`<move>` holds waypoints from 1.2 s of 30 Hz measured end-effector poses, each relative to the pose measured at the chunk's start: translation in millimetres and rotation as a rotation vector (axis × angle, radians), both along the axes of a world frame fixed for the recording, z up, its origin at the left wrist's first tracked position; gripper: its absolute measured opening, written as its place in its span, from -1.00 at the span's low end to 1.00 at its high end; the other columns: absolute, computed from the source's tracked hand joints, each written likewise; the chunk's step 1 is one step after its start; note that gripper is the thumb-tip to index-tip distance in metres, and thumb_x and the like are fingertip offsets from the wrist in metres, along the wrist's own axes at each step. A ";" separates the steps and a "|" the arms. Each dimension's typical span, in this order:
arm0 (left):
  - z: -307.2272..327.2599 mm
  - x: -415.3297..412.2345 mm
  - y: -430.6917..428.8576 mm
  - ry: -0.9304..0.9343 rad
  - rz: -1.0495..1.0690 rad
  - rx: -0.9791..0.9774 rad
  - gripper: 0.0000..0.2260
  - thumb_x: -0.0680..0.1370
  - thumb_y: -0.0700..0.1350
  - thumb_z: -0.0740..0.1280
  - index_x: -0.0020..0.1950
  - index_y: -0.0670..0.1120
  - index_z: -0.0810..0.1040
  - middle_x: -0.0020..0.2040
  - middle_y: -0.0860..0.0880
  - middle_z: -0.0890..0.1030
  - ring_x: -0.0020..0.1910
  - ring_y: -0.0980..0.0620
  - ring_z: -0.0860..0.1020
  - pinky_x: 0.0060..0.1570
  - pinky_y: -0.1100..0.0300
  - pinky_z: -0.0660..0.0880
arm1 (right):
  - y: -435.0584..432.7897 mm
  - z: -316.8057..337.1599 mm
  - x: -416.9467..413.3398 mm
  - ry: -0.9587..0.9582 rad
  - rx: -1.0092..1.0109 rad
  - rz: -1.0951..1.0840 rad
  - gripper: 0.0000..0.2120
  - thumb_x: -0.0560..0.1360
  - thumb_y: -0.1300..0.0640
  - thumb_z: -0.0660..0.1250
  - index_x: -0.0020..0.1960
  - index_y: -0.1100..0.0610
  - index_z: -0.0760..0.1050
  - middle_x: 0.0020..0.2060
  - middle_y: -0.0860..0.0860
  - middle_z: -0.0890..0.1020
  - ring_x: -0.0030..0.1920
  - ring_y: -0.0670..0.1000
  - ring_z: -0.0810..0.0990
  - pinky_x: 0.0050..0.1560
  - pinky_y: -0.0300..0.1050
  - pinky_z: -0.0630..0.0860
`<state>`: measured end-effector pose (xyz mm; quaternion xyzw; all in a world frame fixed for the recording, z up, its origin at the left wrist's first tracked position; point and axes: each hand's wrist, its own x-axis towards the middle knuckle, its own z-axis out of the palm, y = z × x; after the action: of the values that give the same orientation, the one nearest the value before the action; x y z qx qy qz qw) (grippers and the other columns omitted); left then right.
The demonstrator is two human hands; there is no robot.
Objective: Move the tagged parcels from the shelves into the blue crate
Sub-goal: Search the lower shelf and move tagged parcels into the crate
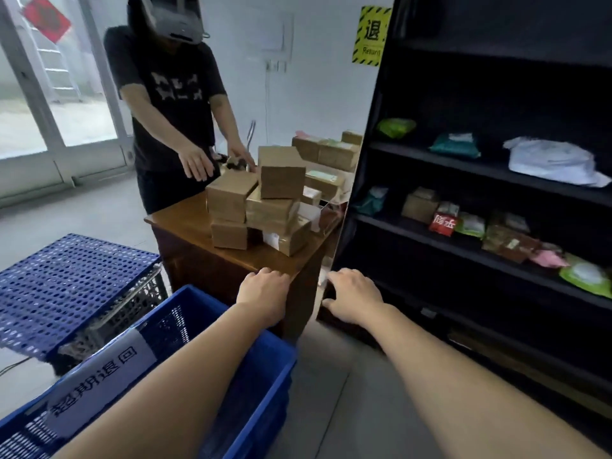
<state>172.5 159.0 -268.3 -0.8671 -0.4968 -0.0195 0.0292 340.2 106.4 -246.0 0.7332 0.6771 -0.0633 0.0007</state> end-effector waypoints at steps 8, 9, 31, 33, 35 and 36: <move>35.4 147.5 9.7 -0.068 -0.108 0.110 -0.70 0.52 -0.09 0.33 0.25 -0.03 0.48 0.20 -0.02 0.56 0.24 -0.06 0.47 0.17 0.03 0.42 | -19.5 36.0 141.0 -0.001 0.052 -0.121 -0.48 0.55 -0.06 0.29 0.44 0.08 0.30 0.33 0.09 0.42 0.34 0.14 0.38 0.30 0.05 0.39; 38.3 163.5 10.0 -0.073 -0.122 0.117 -0.72 0.52 -0.10 0.32 0.23 -0.03 0.48 0.18 -0.03 0.57 0.23 -0.06 0.47 0.16 0.03 0.42 | -20.5 37.9 156.6 -0.001 0.060 -0.137 -0.48 0.55 -0.06 0.30 0.44 0.08 0.30 0.34 0.08 0.42 0.34 0.14 0.37 0.30 0.05 0.39; 35.6 401.0 177.1 -0.050 -0.269 0.089 -0.74 0.55 -0.07 0.28 0.22 -0.07 0.45 0.20 -0.05 0.52 0.24 -0.08 0.43 0.15 0.05 0.39 | 123.9 28.3 382.9 0.052 0.087 -0.310 -0.45 0.55 -0.10 0.28 0.47 0.07 0.27 0.36 0.09 0.40 0.35 0.14 0.36 0.27 0.07 0.42; 32.7 420.3 204.0 -0.043 -0.280 0.079 -0.72 0.55 -0.07 0.29 0.25 -0.06 0.44 0.21 -0.04 0.52 0.24 -0.08 0.43 0.16 0.05 0.39 | 148.4 25.1 401.7 0.084 0.097 -0.337 -0.45 0.55 -0.10 0.27 0.48 0.07 0.27 0.37 0.09 0.39 0.37 0.13 0.36 0.29 0.06 0.41; 28.3 439.3 228.5 -0.033 -0.291 0.076 -0.70 0.55 -0.08 0.30 0.27 -0.06 0.44 0.21 -0.03 0.52 0.24 -0.08 0.44 0.16 0.06 0.39 | 172.2 19.4 419.3 0.102 0.097 -0.353 -0.45 0.55 -0.10 0.26 0.48 0.06 0.27 0.38 0.08 0.39 0.38 0.13 0.35 0.29 0.06 0.41; 25.2 448.2 239.4 -0.032 -0.294 0.069 -0.71 0.55 -0.09 0.30 0.27 -0.06 0.45 0.20 -0.03 0.52 0.23 -0.08 0.44 0.15 0.06 0.40 | 183.1 15.7 427.5 0.108 0.090 -0.358 -0.45 0.55 -0.11 0.26 0.47 0.06 0.27 0.38 0.07 0.40 0.38 0.12 0.35 0.29 0.05 0.41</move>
<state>620.7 398.3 -243.2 -0.9286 -0.3640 -0.0543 0.0481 767.7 289.4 -230.4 0.8367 0.5372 -0.0714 -0.0795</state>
